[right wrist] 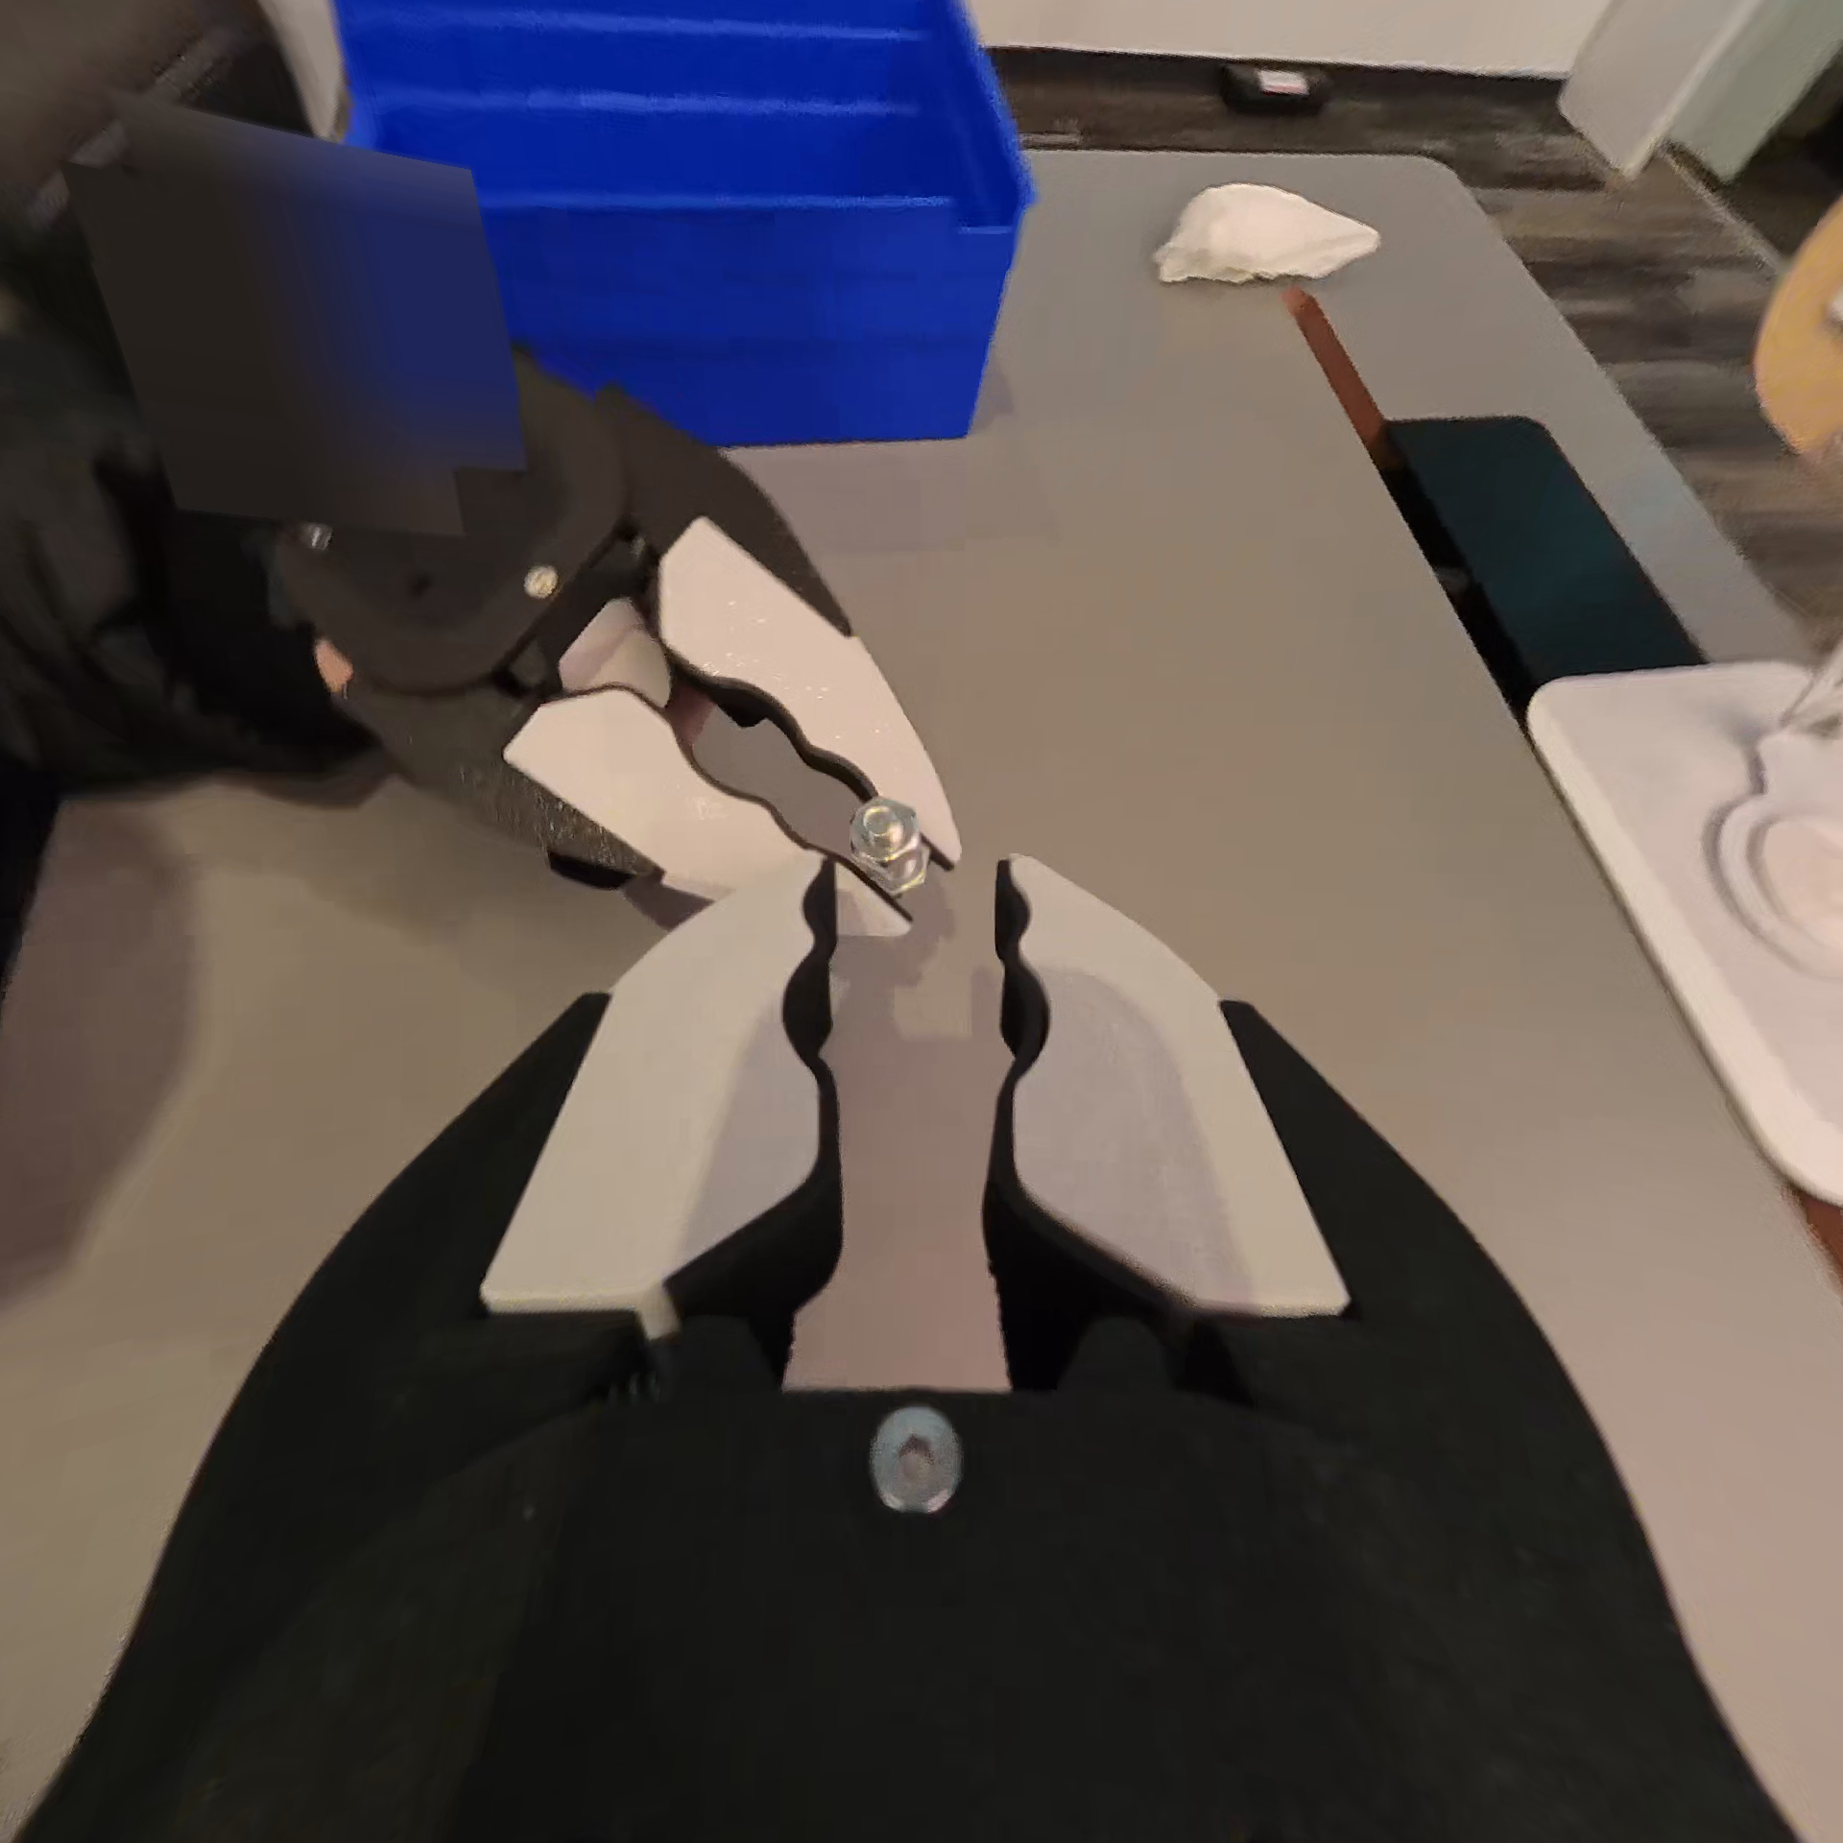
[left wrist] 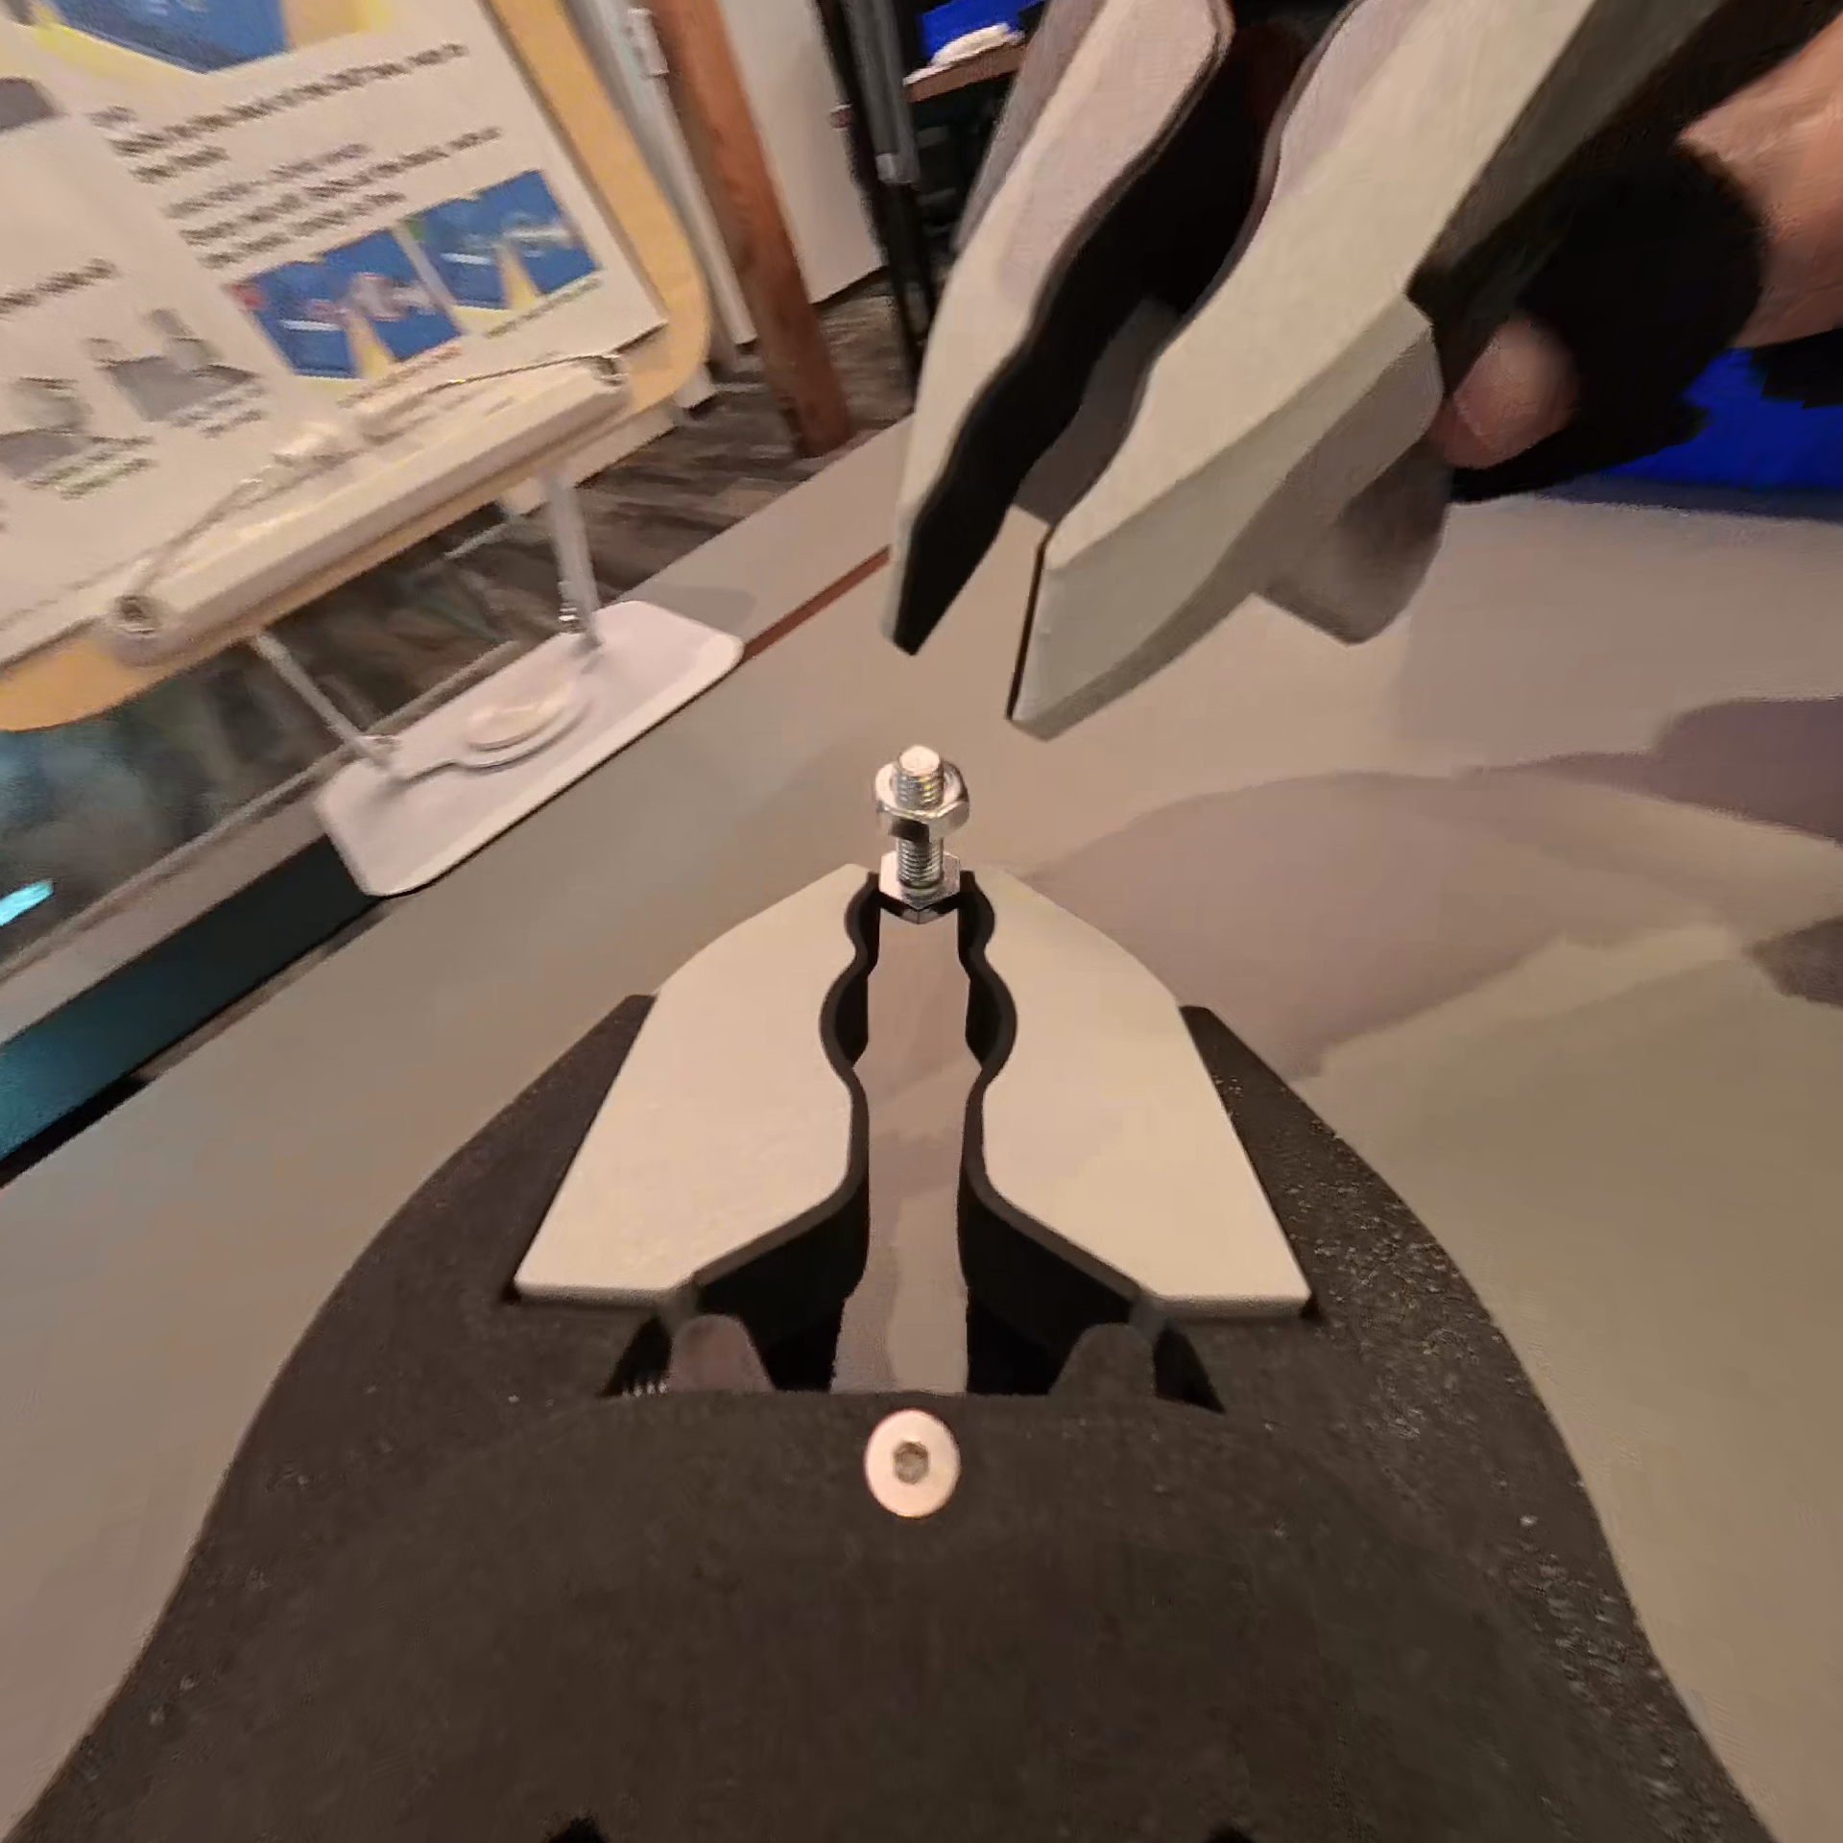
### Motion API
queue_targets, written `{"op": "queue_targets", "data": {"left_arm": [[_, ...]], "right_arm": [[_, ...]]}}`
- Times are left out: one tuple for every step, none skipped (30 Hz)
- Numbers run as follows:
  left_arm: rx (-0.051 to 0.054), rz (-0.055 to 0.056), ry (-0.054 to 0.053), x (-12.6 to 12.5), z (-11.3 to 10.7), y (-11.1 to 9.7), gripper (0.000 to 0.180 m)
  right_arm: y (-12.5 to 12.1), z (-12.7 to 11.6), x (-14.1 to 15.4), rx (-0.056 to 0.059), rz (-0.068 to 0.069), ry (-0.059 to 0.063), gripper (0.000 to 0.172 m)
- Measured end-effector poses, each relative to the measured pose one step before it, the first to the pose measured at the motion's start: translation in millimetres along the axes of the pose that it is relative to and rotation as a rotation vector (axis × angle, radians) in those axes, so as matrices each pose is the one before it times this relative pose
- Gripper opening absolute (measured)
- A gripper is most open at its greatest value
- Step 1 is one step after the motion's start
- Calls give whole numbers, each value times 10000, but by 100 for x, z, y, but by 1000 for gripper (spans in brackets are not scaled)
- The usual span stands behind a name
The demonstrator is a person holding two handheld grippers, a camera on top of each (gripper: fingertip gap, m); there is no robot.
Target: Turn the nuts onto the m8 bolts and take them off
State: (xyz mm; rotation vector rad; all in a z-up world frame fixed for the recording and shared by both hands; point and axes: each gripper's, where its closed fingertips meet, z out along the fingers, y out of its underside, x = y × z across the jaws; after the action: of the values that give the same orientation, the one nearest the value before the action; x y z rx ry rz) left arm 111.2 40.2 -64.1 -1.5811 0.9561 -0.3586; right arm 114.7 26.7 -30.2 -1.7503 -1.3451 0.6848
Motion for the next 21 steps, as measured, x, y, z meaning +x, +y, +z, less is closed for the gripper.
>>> {"op": "queue_targets", "data": {"left_arm": [[-111,170,-322,-393,-17,140,14],[-81,127,-174,-148,13,93,14],[-78,81,-137,-80,26,110,14],[-69,90,-55,44,40,98,14],[-55,78,-28,72,48,72,14],[-29,54,-124,-80,9,27,14],[-34,67,-101,-74,-8,19,14],[-49,71,-82,-65,-18,21,14],[-32,52,-157,-175,-32,16,14],[5,52,-63,-61,-38,-41,14],[3,-5,25,42,-42,-50,14],[38,-72,60,41,-44,-115,14],[72,-109,123,106,-60,-164,14],[-42,-123,132,78,-29,-9,14],[-109,-103,68,2,18,128,14],[23,-70,26,-29,-20,-21,15],[51,-43,21,-10,-41,-73,14],[2,15,-13,0,-27,-48,14],[-6,75,-21,16,-22,-33,14],[14,84,-52,6,-16,-38,14],[-20,72,11,92,10,3,14]], "right_arm": [[-127,273,22,162,612,-132,26],[-139,359,-33,127,388,-77,22],[-103,343,28,63,83,100,23],[-15,288,247,-32,-67,363,24],[5,186,263,-104,-89,432,27],[55,116,150,-154,4,367,31],[97,81,68,-199,90,296,32],[95,64,-121,-193,80,161,35],[68,74,-353,-165,46,15,36],[-4,85,-509,-108,-85,-92,36],[-7,92,-378,-94,-266,3,36],[101,70,63,-166,-391,294,36],[232,36,339,-259,-501,452,35],[265,-2,363,-249,-479,435,34],[163,-53,277,-162,-296,315,33],[59,-76,127,-78,-130,139,32],[-57,-77,-25,21,-12,-3,30],[-138,-49,-148,100,62,-108,28],[-114,-11,-232,84,82,-173,28],[-49,11,-203,27,66,-166,28],[-18,6,-121,16,34,-103,28]]}}
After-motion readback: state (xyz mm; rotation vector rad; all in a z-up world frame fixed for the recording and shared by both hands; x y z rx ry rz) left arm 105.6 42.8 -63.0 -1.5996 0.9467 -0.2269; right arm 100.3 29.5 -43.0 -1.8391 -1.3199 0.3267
